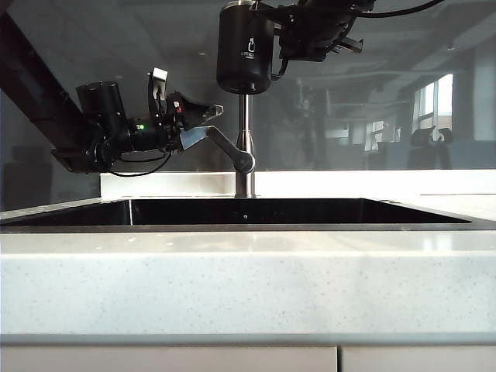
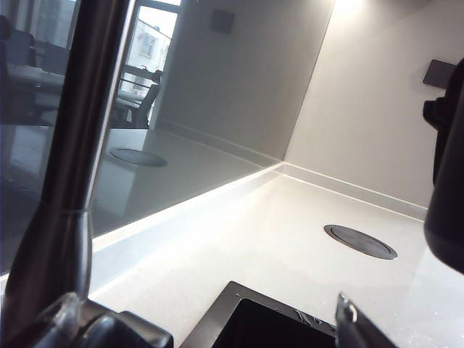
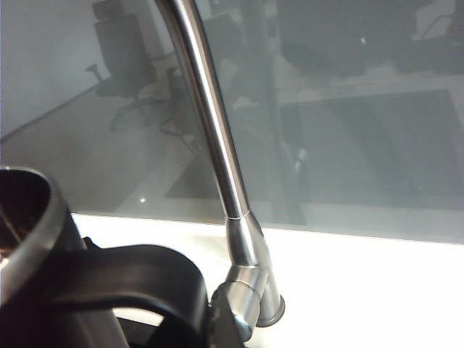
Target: Pick up the mug next to the sink, go to the faucet to get some water, pour the water into the sink, and finally put the mug back to its place.
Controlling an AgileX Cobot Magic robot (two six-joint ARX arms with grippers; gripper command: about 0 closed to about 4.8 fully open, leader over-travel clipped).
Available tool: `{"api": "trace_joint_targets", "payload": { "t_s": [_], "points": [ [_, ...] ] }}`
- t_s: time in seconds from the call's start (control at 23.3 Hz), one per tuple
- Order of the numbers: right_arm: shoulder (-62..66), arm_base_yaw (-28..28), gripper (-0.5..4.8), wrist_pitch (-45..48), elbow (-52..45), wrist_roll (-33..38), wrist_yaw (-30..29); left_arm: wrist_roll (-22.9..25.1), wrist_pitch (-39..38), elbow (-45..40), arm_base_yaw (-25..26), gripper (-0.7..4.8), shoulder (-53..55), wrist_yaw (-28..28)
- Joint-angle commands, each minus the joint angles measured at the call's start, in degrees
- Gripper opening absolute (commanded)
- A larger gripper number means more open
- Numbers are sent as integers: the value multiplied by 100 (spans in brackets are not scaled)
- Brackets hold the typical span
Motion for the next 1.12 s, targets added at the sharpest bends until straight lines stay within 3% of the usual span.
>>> {"api": "trace_joint_targets", "payload": {
  "t_s": [0.04, 0.6, 1.12],
  "points": [
    [-57, 9, -4, 269, 61, 26, -13, -177, 55, 22, 0, 479, -42, 199],
    [-57, 9, -4, 271, 63, 24, -9, -501, 76, 22, 2, 479, -44, 935],
    [-57, 9, -4, 269, 61, 24, -9, -645, 120, 22, 7, 479, -44, 1178]
  ]
}}
